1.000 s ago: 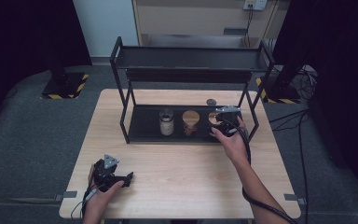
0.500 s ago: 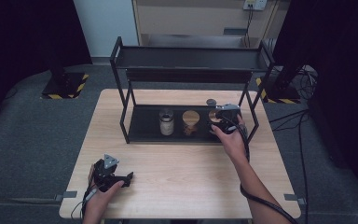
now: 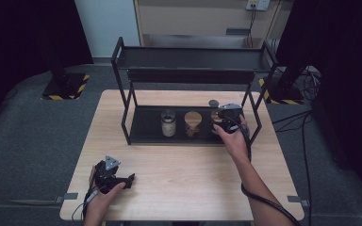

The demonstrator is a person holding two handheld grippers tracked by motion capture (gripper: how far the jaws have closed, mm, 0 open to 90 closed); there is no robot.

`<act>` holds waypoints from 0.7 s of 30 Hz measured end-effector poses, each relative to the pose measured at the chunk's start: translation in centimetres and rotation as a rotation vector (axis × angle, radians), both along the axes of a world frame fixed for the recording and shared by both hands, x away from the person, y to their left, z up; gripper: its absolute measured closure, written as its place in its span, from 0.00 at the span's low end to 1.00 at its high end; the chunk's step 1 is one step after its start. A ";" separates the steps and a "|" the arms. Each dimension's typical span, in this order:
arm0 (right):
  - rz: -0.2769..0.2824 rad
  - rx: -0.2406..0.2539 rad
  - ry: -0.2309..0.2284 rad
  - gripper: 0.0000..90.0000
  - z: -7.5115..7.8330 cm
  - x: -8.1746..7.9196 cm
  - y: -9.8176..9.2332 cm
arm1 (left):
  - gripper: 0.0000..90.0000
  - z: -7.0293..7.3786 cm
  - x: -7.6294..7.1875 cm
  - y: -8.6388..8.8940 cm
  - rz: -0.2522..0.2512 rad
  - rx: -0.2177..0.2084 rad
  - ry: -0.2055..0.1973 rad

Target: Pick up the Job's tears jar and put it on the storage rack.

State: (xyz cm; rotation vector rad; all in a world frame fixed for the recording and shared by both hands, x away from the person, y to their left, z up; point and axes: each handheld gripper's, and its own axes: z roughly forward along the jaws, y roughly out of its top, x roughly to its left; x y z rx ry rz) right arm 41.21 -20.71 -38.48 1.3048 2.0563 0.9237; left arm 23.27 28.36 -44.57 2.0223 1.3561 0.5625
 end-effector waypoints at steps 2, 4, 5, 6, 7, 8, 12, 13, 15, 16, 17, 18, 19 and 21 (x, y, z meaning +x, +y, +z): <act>-0.001 -0.002 0.002 0.29 -0.1 0.1 0.1 | 0.00 0.0 0.0 0.0 0.000 0.000 0.000; -0.004 0.000 0.004 0.29 -0.2 0.3 0.1 | 0.00 0.0 0.0 0.0 0.000 0.000 0.000; -0.005 0.000 0.005 0.29 -0.2 0.3 0.1 | 0.00 0.0 0.0 0.0 0.000 0.000 0.000; -0.006 0.001 0.007 0.29 -0.2 0.4 0.1 | 0.00 0.0 0.0 0.0 0.000 0.000 0.000; -0.008 0.002 0.008 0.29 -0.3 0.4 0.2 | 0.00 0.0 0.0 0.0 0.000 0.000 0.000; -0.008 0.001 0.010 0.29 -0.3 0.5 0.2 | 0.00 0.0 0.0 0.0 0.000 0.000 0.000; -0.013 0.005 0.013 0.29 -0.5 0.6 0.1 | 0.00 0.0 0.0 0.0 0.000 0.000 0.000; -0.014 0.007 0.015 0.29 -0.5 0.7 0.1 | 0.00 0.0 0.0 0.0 0.000 0.000 0.000; -0.019 0.008 0.017 0.29 -0.5 0.7 0.2 | 0.00 0.0 0.0 0.0 0.000 0.000 0.000; -0.018 0.010 0.017 0.29 -0.5 0.8 0.1 | 0.00 0.0 0.0 0.0 0.000 0.000 0.000; -0.020 0.011 0.016 0.29 -0.5 0.8 0.1 | 0.00 0.0 0.0 0.0 0.000 0.000 0.000; -0.018 0.009 0.015 0.29 -0.5 0.8 0.1 | 0.00 0.0 0.0 0.0 0.000 0.000 0.000; -0.020 0.011 0.015 0.29 -0.6 0.9 0.2 | 0.00 0.0 0.0 0.0 0.000 0.000 0.000; -0.020 0.014 0.018 0.29 -0.6 0.9 0.2 | 0.00 0.0 0.0 0.0 0.000 0.000 0.000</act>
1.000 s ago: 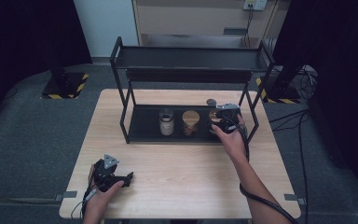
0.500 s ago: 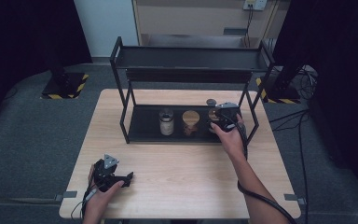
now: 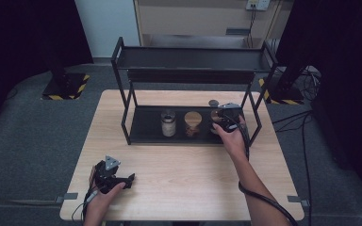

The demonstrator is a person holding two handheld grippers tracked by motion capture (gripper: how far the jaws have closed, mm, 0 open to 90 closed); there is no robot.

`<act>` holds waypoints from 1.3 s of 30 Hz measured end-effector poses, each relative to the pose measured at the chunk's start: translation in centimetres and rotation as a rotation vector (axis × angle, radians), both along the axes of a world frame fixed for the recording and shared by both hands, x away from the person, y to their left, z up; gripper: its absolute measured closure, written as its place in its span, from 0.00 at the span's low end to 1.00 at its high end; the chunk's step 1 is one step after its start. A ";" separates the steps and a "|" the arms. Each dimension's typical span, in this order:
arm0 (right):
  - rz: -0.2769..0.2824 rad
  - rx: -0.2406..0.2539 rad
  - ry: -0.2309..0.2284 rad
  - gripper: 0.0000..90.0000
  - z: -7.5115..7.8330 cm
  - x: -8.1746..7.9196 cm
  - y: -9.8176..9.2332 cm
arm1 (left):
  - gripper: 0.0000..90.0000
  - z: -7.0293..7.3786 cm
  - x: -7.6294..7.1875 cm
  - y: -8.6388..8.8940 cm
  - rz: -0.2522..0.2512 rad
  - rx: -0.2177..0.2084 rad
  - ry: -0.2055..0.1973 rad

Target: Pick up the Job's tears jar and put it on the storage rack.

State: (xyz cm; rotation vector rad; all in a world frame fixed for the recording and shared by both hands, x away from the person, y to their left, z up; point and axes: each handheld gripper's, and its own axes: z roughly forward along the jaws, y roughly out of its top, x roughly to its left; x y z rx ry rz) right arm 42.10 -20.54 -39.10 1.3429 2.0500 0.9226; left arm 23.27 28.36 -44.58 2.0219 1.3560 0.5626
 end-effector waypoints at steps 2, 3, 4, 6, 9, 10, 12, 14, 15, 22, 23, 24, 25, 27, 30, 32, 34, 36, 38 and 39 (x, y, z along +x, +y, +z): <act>0.002 0.001 0.001 0.29 -0.1 0.0 0.0 | 0.00 0.0 0.0 0.0 0.000 0.000 0.000; -0.001 0.001 0.003 0.29 -0.1 0.0 0.1 | 0.00 0.0 0.0 0.0 0.000 0.000 0.000; 0.000 0.003 0.002 0.29 -0.2 0.0 0.1 | 0.00 0.0 0.0 0.0 0.000 0.000 0.000; -0.001 0.003 0.004 0.29 -0.2 0.1 0.2 | 0.00 0.0 0.0 0.0 0.000 0.000 0.000; -0.002 0.005 0.007 0.29 -0.3 0.1 0.2 | 0.00 0.0 0.0 0.0 0.000 0.000 0.000; -0.001 0.005 0.007 0.29 -0.4 0.1 0.2 | 0.00 0.0 0.0 0.0 0.000 0.000 0.000; -0.003 0.006 0.008 0.29 -0.4 0.2 0.2 | 0.00 0.0 0.0 0.0 0.000 0.000 0.000; -0.005 0.008 0.010 0.29 -0.4 0.2 0.2 | 0.00 0.0 0.0 0.0 0.000 0.000 0.000; -0.005 0.007 0.010 0.29 -0.4 0.2 0.2 | 0.00 0.0 0.0 0.0 0.000 0.000 0.000; -0.006 0.006 0.017 0.29 -0.7 0.4 0.4 | 0.00 0.0 0.0 0.0 0.000 0.000 0.000; -0.004 0.005 0.017 0.29 -0.8 0.4 0.4 | 0.00 0.0 0.0 0.0 0.000 0.000 0.000; -0.004 0.005 0.017 0.29 -0.8 0.4 0.5 | 0.00 0.0 0.0 0.0 0.000 0.000 0.000; -0.004 0.007 0.018 0.29 -0.9 0.4 0.5 | 0.00 0.0 0.0 0.0 0.000 0.000 0.000; -0.004 0.009 0.017 0.29 -0.9 0.4 0.6 | 0.00 0.0 0.0 0.0 0.000 0.000 0.000; -0.001 0.008 0.016 0.29 -0.9 0.4 0.7 | 0.00 0.0 0.0 0.0 0.000 0.000 0.000; -0.003 0.009 0.019 0.29 -0.9 0.4 0.7 | 0.00 0.0 0.0 0.0 0.000 0.000 0.000; -0.001 0.006 0.017 0.29 -0.9 0.4 0.7 | 0.00 0.0 0.0 0.0 0.000 0.000 0.000; -0.004 0.008 0.019 0.29 -1.0 0.4 0.7 | 0.00 0.0 0.0 0.0 0.000 0.000 0.000; -0.007 0.011 0.020 0.29 -1.0 0.4 0.7 | 0.00 0.0 0.0 0.0 0.000 0.000 0.000; -0.007 0.011 0.020 0.29 -1.0 0.4 0.6 | 0.00 0.0 0.0 0.0 0.000 0.000 0.000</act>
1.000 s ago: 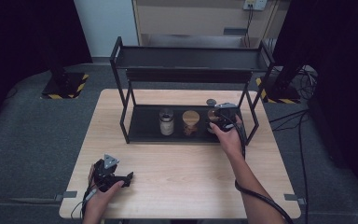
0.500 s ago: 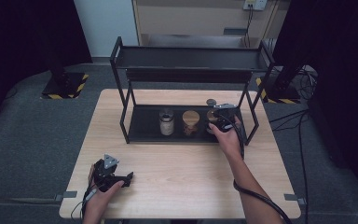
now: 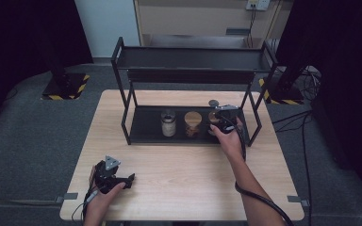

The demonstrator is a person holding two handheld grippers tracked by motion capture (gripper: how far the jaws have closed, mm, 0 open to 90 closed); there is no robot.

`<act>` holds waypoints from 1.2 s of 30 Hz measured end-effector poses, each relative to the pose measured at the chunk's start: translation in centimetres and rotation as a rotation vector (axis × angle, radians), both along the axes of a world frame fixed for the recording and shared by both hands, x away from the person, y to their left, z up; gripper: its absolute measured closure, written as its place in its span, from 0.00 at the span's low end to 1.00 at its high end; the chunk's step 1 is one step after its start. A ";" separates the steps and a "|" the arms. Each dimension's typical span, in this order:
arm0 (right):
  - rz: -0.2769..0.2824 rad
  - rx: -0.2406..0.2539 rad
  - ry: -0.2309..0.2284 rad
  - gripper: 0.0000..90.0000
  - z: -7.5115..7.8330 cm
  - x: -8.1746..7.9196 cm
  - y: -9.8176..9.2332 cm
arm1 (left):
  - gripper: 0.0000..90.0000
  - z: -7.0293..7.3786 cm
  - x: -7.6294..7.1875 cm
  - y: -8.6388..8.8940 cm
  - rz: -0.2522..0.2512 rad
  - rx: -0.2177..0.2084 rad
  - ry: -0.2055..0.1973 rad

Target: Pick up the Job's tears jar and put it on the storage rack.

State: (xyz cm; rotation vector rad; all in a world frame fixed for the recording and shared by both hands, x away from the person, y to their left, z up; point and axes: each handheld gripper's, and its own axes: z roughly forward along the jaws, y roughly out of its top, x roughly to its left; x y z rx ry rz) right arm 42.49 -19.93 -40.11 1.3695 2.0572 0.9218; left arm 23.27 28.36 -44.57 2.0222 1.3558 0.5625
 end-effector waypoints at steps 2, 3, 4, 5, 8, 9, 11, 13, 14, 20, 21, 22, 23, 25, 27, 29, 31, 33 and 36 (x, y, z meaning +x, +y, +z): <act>-0.005 0.005 0.001 0.29 -0.1 0.0 -0.1 | 0.00 0.0 0.0 0.0 0.000 0.000 0.000; -0.003 0.004 0.000 0.29 -0.1 0.0 -0.2 | 0.00 0.0 0.0 0.0 0.000 0.000 0.000; -0.002 0.004 0.000 0.29 -0.1 0.0 -0.2 | 0.00 0.0 0.0 0.0 0.000 0.000 0.000; -0.002 0.004 -0.001 0.29 -0.1 0.0 -0.2 | 0.00 0.0 0.0 0.0 0.000 0.000 0.000; -0.002 0.004 -0.001 0.29 -0.1 0.0 -0.2 | 0.00 0.0 0.0 0.0 0.000 0.000 0.000; -0.005 0.007 -0.001 0.29 -0.2 0.0 -0.2 | 0.00 0.0 0.0 0.0 0.000 0.000 0.000; -0.008 0.013 -0.002 0.29 -0.3 -0.1 -0.2 | 0.00 0.0 0.0 0.0 0.000 0.000 0.000; -0.008 0.016 -0.004 0.29 -0.4 -0.1 -0.3 | 0.00 0.0 0.0 0.0 0.000 0.000 0.000; -0.011 0.020 -0.003 0.29 -0.4 -0.2 -0.3 | 0.00 0.0 0.0 0.0 0.000 0.000 0.000; -0.012 0.030 -0.004 0.28 -0.5 -0.2 -0.6 | 0.00 0.0 0.0 0.0 0.000 0.000 0.000; -0.014 0.034 -0.003 0.28 -0.6 -0.2 -0.6 | 0.00 0.0 0.0 0.0 0.000 0.000 0.000; -0.013 0.035 -0.005 0.28 -0.6 -0.3 -0.7 | 0.00 0.0 0.0 0.0 0.000 0.000 0.000; -0.014 0.035 -0.007 0.28 -0.7 -0.3 -0.7 | 0.00 0.0 0.0 0.0 0.000 0.000 0.000; -0.012 0.035 -0.011 0.28 -0.7 -0.3 -0.7 | 0.00 0.0 0.0 0.0 0.000 0.000 0.000; -0.011 0.038 -0.010 0.28 -0.8 -0.3 -0.8 | 0.00 0.0 0.0 0.0 0.000 0.000 0.000; -0.013 0.041 -0.007 0.28 -0.8 -0.3 -0.8 | 0.00 0.0 0.0 0.0 0.000 0.000 0.000; -0.012 0.038 -0.007 0.27 -0.8 -0.3 -0.8 | 0.00 0.0 0.0 0.0 0.000 0.000 0.000; -0.011 0.036 -0.004 0.25 -0.8 -0.3 -0.7 | 0.00 0.0 0.0 0.0 0.000 0.000 0.000; -0.012 0.039 -0.001 0.20 -1.0 -0.3 -0.8 | 0.00 0.0 0.0 0.0 0.000 0.000 0.000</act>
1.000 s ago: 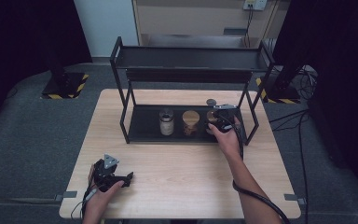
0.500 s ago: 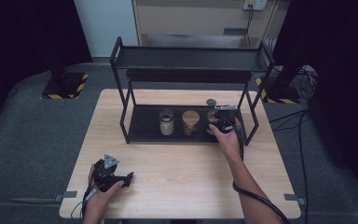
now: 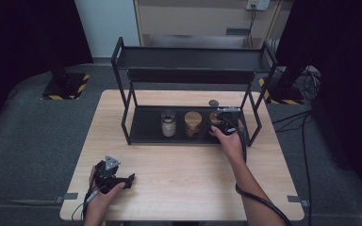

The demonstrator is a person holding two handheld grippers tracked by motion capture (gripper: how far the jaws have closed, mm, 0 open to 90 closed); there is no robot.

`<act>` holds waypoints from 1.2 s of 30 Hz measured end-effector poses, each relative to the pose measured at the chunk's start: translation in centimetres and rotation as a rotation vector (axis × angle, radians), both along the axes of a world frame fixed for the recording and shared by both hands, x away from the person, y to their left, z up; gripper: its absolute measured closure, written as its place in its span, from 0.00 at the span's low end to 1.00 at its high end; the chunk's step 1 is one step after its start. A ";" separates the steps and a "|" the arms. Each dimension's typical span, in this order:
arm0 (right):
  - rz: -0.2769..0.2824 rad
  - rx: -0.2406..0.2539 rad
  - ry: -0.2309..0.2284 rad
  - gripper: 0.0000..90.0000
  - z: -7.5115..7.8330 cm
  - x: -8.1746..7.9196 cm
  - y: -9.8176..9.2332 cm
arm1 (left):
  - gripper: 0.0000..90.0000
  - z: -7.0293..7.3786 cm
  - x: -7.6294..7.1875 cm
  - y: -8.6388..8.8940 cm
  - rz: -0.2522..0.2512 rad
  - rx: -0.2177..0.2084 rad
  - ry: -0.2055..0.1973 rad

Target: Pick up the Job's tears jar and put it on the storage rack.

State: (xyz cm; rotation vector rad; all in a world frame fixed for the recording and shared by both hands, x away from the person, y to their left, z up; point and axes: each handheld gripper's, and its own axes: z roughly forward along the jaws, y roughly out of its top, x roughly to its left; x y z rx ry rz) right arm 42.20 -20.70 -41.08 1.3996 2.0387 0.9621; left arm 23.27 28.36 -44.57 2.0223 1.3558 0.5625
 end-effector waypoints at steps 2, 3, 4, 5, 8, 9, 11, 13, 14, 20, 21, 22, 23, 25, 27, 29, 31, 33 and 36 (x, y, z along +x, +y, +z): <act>0.001 0.002 0.004 0.17 0.0 0.0 0.0 | 0.00 0.0 0.0 0.0 0.000 0.000 0.000; 0.003 0.004 0.007 0.15 0.0 0.0 0.0 | 0.00 0.0 0.0 0.0 0.000 0.000 0.000; 0.005 0.004 0.008 0.14 0.0 -0.1 0.0 | 0.00 0.0 0.0 0.0 0.000 0.000 0.000; 0.009 -0.001 0.004 0.13 0.0 -0.1 0.0 | 0.00 0.0 0.0 0.0 0.000 0.000 0.000; 0.010 0.000 0.001 0.10 0.0 -0.4 -0.2 | 0.00 0.0 0.0 0.0 0.000 0.000 0.000; 0.012 0.001 0.001 0.09 0.0 -0.4 -0.3 | 0.00 0.0 0.0 0.0 0.000 0.000 0.000; 0.009 0.003 0.002 0.09 0.0 -0.7 -0.4 | 0.00 0.0 0.0 0.0 0.000 0.000 0.000; 0.009 0.001 0.005 0.08 -0.1 -0.8 -0.5 | 0.00 0.0 0.0 0.0 0.000 0.000 -0.001; 0.008 0.003 0.005 0.07 -0.1 -0.9 -0.6 | 0.00 0.0 0.0 0.0 0.001 0.000 -0.001; 0.010 0.011 -0.005 0.07 0.3 -1.4 -1.1 | 0.00 0.0 0.0 0.0 0.001 0.000 -0.001; 0.011 0.012 -0.005 0.07 0.4 -1.4 -1.1 | 0.00 0.0 0.0 0.0 0.001 0.000 -0.001; 0.012 0.014 -0.005 0.07 0.4 -1.5 -1.2 | 0.00 0.0 0.0 0.0 0.001 0.000 -0.001; 0.013 0.015 -0.007 0.07 0.5 -1.6 -1.2 | 0.00 0.0 0.0 0.0 0.001 0.000 -0.001; 0.019 0.014 -0.012 0.07 0.6 -1.7 -1.2 | 0.00 0.0 0.0 0.0 0.001 0.000 -0.001; 0.026 0.010 -0.010 0.07 0.7 -1.8 -1.2 | 0.00 0.0 0.0 0.0 0.002 0.000 -0.001; 0.025 0.007 -0.013 0.07 0.8 -1.9 -1.1 | 0.00 0.0 0.0 0.0 0.002 0.000 -0.001; 0.024 0.010 -0.010 0.07 0.8 -2.0 -1.0 | 0.00 0.0 0.0 0.0 0.002 0.000 -0.001; 0.026 0.016 -0.005 0.07 0.7 -2.2 -1.0 | 0.00 0.0 0.0 -0.1 0.003 0.000 -0.002; 0.026 0.013 0.005 0.06 0.6 -2.2 -0.9 | 0.00 0.0 0.0 -0.1 0.003 0.000 -0.002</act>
